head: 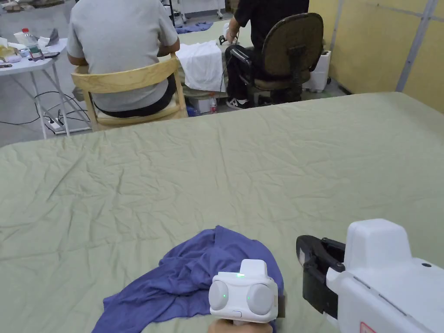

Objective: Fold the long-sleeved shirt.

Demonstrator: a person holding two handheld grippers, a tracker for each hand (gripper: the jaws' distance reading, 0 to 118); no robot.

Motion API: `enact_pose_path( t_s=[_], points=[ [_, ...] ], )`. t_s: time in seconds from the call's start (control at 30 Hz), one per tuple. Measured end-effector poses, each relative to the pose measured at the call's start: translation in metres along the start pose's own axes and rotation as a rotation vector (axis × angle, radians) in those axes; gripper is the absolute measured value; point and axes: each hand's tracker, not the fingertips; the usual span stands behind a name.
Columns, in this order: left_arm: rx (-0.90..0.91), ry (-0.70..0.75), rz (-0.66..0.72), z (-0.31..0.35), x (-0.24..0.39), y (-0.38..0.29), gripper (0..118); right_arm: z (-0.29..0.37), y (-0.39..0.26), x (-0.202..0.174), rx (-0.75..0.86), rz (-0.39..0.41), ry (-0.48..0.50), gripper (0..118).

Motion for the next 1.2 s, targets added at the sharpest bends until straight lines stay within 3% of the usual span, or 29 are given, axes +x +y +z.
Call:
enact_pose_path(
  t_s=[0.07,0.13,0.17,0.2,0.23,0.27,0.37,0.5,0.57,0.6,0.63,0.67,0.83,0.87,0.9,0.97,1.0,1.03,1.2],
  points=[
    [-0.032,-0.024,0.041,-0.014,0.002,-0.006,25,-0.005,-0.007,0.002,-0.025,0.002,-0.001,3],
    [-0.003,-0.026,0.025,-0.011,0.007,-0.002,40,-0.008,-0.010,0.003,-0.039,0.004,-0.005,3],
    [0.017,-0.058,0.014,0.001,0.008,0.000,60,-0.009,-0.010,0.003,-0.043,0.003,-0.005,3],
    [0.041,-0.107,0.011,0.011,0.006,0.005,93,-0.009,-0.010,0.002,-0.045,-0.001,-0.004,3],
    [0.095,-0.153,0.025,0.026,0.004,0.009,114,-0.009,-0.010,0.002,-0.043,-0.006,-0.002,3],
    [0.150,-0.161,0.029,0.046,0.000,0.012,118,-0.008,-0.010,0.002,-0.038,-0.010,0.001,3],
    [0.380,-0.190,0.044,0.114,-0.023,0.013,115,-0.005,-0.010,0.001,-0.022,-0.018,-0.010,3],
    [0.455,-0.072,0.044,0.174,-0.061,-0.019,115,-0.006,-0.017,-0.001,-0.026,-0.032,-0.016,3],
    [0.360,0.025,0.034,0.186,-0.081,-0.044,107,-0.010,-0.023,-0.002,-0.046,-0.032,-0.020,3],
    [0.372,0.042,0.060,0.189,-0.091,-0.059,72,-0.013,-0.026,-0.003,-0.058,-0.033,-0.021,3],
    [0.372,0.045,0.091,0.191,-0.102,-0.074,20,-0.016,-0.030,-0.003,-0.071,-0.036,-0.022,3],
    [0.340,0.064,0.132,0.188,-0.110,-0.086,3,-0.019,-0.033,-0.003,-0.084,-0.042,-0.021,3],
    [0.270,-0.035,0.264,0.180,-0.157,-0.103,1,-0.034,-0.041,-0.006,-0.134,-0.054,-0.012,3],
    [0.283,-0.030,0.251,0.178,-0.164,-0.091,5,-0.038,-0.042,-0.006,-0.140,-0.052,-0.011,3],
    [0.300,-0.018,0.244,0.175,-0.171,-0.076,27,-0.041,-0.043,-0.007,-0.145,-0.049,-0.011,3],
    [0.358,0.043,0.204,0.162,-0.184,-0.034,99,-0.050,-0.044,-0.006,-0.155,-0.047,-0.012,3],
    [0.376,0.051,0.188,0.149,-0.193,-0.012,117,-0.053,-0.044,-0.006,-0.160,-0.049,-0.012,3],
    [0.418,0.096,0.162,0.139,-0.201,0.007,113,-0.057,-0.045,-0.005,-0.166,-0.052,-0.015,3],
    [0.201,0.072,0.089,0.024,-0.225,0.110,115,-0.080,-0.050,0.003,-0.212,-0.056,-0.030,3]
  ],
)
